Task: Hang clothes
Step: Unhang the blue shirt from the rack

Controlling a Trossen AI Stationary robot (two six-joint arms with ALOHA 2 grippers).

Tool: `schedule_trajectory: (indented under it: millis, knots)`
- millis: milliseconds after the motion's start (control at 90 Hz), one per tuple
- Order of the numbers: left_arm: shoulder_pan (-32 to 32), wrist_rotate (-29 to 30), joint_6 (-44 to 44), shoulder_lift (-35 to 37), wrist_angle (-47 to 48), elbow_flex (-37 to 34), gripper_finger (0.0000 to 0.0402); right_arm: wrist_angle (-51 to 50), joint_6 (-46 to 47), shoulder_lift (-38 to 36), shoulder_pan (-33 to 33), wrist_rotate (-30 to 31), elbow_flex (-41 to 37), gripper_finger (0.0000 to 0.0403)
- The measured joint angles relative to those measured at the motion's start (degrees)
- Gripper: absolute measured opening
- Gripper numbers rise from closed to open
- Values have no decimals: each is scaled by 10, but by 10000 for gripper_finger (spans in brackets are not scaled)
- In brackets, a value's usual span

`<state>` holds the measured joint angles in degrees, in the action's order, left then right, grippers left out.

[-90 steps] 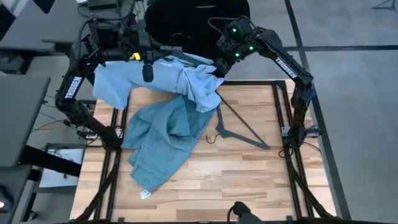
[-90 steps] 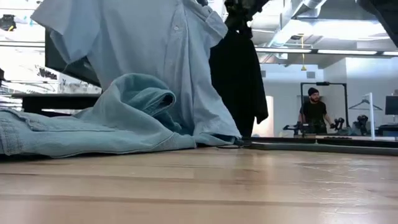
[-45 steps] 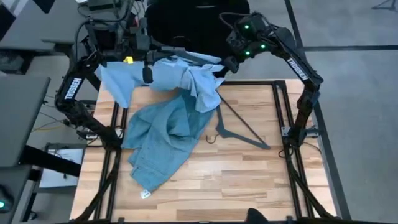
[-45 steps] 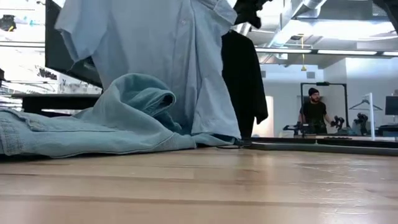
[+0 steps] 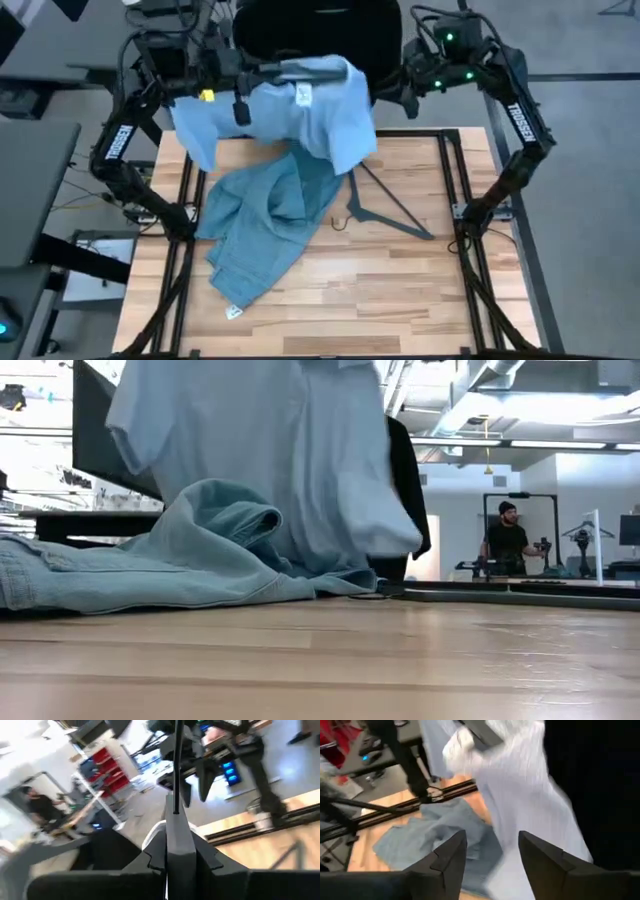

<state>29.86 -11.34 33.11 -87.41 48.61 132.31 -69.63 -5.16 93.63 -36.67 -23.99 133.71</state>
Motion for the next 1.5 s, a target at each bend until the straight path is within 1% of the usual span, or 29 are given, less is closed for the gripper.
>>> schedule_trajectory:
  millis: [156, 278, 444, 689, 789, 867, 933, 1000, 1056, 1133, 1156, 1289, 1400, 1467, 1500]
  knots:
    - [-20, -5, -3, -3, -18, 0, 24, 91, -37, 4, 18, 3, -1, 230]
    - [-26, -9, -8, -2, -35, 0, 24, 145, -80, -2, 28, 17, 1, 239]
    - [-32, -7, -13, 6, -53, 0, 24, 124, -138, 1, 23, 60, -1, 237]
    - [-35, -7, -22, 16, -60, 0, 24, 110, -162, 14, -5, 66, 0, 229]
    - [-36, -10, -20, 21, -62, 0, 24, 94, -163, 15, -16, 67, -1, 222]
    - [-36, -10, -20, 22, -62, 0, 24, 100, -163, 12, -23, 66, 0, 214]
    - [-35, -9, -22, 23, -64, 0, 24, 104, -163, 12, -27, 66, 0, 201]
    - [-35, -9, -21, 23, -63, 0, 24, 103, -163, 13, -29, 63, 0, 170]
    - [-36, -8, -21, 23, -64, 0, 24, 93, -163, 14, -29, 59, 0, 127]
    - [-35, -8, -22, 23, -64, 0, 24, 79, -172, 19, -29, 56, 1, 53]
    - [-35, -8, -25, 23, -63, 0, 24, 72, -178, 20, -29, 53, 1, 38]
    - [-35, -9, -30, 24, -58, -1, 24, 64, -187, 25, -35, 51, 0, 33]
    - [-35, -10, -28, 26, -60, -1, 24, 48, -182, 22, -61, 50, 1, 32]
    - [-37, -14, -24, 35, -66, -2, 24, 8, -168, 22, -88, 64, 1, 3]
    - [-40, -18, -25, 40, -75, -2, 24, -6, -170, 23, -104, 70, 0, 3]
